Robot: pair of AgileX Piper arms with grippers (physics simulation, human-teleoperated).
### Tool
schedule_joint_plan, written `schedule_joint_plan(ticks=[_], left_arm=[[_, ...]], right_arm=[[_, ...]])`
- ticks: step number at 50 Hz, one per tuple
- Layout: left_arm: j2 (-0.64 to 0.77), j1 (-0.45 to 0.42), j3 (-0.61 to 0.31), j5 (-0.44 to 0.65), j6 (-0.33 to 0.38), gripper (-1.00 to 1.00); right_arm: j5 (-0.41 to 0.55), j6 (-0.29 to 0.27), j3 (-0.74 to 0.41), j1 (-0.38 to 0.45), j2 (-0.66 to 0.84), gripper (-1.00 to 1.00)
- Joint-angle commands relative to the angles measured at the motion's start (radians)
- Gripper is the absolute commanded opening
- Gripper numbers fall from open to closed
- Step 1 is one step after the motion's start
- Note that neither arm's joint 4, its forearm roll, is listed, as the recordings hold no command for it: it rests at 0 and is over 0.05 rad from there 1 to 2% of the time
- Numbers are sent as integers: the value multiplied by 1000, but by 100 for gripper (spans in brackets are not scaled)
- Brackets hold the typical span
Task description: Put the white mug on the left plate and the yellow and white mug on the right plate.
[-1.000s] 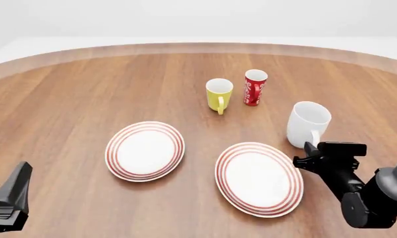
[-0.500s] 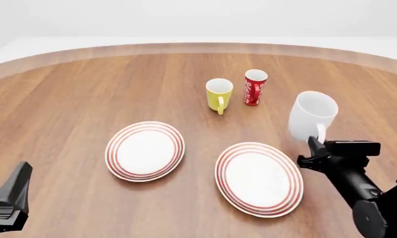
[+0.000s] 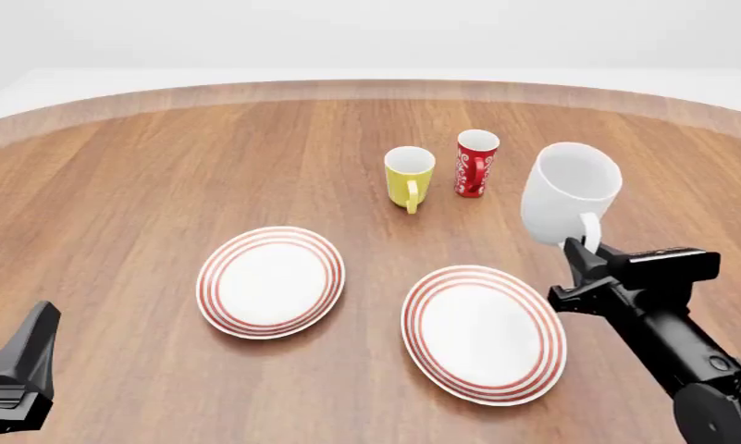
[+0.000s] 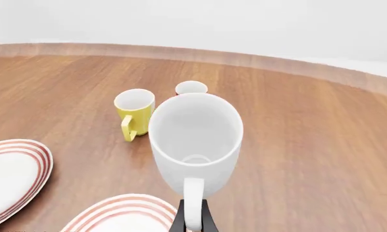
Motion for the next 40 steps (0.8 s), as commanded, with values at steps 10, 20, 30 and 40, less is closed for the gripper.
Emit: schedule_joint_plan(ticks=[10, 20, 30, 40], left_arm=[[0, 0, 0, 0, 0, 100], [0, 0, 0, 0, 0, 100], [0, 0, 0, 0, 0, 100], [0, 0, 0, 0, 0, 100]], right_arm=[[167, -30, -25, 101, -191, -100], [237, -42, -59, 193, -234, -100], [258, -50, -104, 275, -210, -100], [281, -46, -167, 358, -168, -100]])
